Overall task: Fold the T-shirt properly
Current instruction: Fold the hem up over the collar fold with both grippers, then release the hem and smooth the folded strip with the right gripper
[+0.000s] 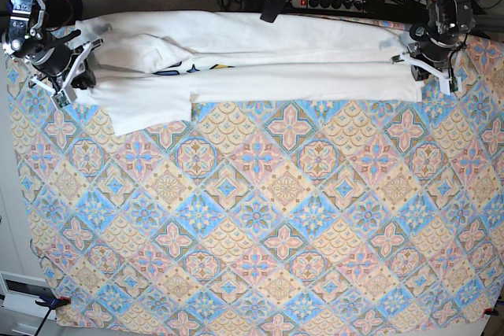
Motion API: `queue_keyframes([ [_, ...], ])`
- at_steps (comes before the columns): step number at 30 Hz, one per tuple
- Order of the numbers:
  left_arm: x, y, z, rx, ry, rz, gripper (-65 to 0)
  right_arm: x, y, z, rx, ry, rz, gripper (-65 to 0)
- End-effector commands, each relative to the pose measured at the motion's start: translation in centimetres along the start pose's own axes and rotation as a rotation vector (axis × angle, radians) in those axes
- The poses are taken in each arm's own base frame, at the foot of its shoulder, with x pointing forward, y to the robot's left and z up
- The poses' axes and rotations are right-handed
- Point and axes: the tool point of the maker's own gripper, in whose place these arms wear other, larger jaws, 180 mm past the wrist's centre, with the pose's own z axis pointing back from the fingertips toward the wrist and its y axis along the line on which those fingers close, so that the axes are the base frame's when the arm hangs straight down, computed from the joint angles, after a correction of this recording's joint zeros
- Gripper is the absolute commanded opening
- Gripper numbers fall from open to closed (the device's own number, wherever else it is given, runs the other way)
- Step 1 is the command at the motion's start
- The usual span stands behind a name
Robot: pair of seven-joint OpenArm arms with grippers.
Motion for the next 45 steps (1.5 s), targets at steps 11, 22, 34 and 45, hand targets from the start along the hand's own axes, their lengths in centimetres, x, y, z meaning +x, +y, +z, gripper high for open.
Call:
queue_keyframes([
  [11,1.5,0.5,-0.4,0.012,-0.036,0.010,-32.2,0.3,-4.9,3.4,-0.213,0.002,0.002,-39.9],
  [22,2.5,-0.1,-0.2,-0.001,-0.065,0.008,-27.0,3.7,-4.5,4.3,-0.237,-0.012,0.086,-39.8],
  [34,2.4,-0.8,-0.2,-0.027,-0.068,0.053,-27.0,10.3,-2.8,-3.3,-0.080,-0.091,0.087,-39.7],
  [45,2.4,-0.8,-0.2,-0.029,-0.068,0.052,-27.0,7.9,-1.7,-9.0,0.047,-0.045,-0.044,-39.7],
])
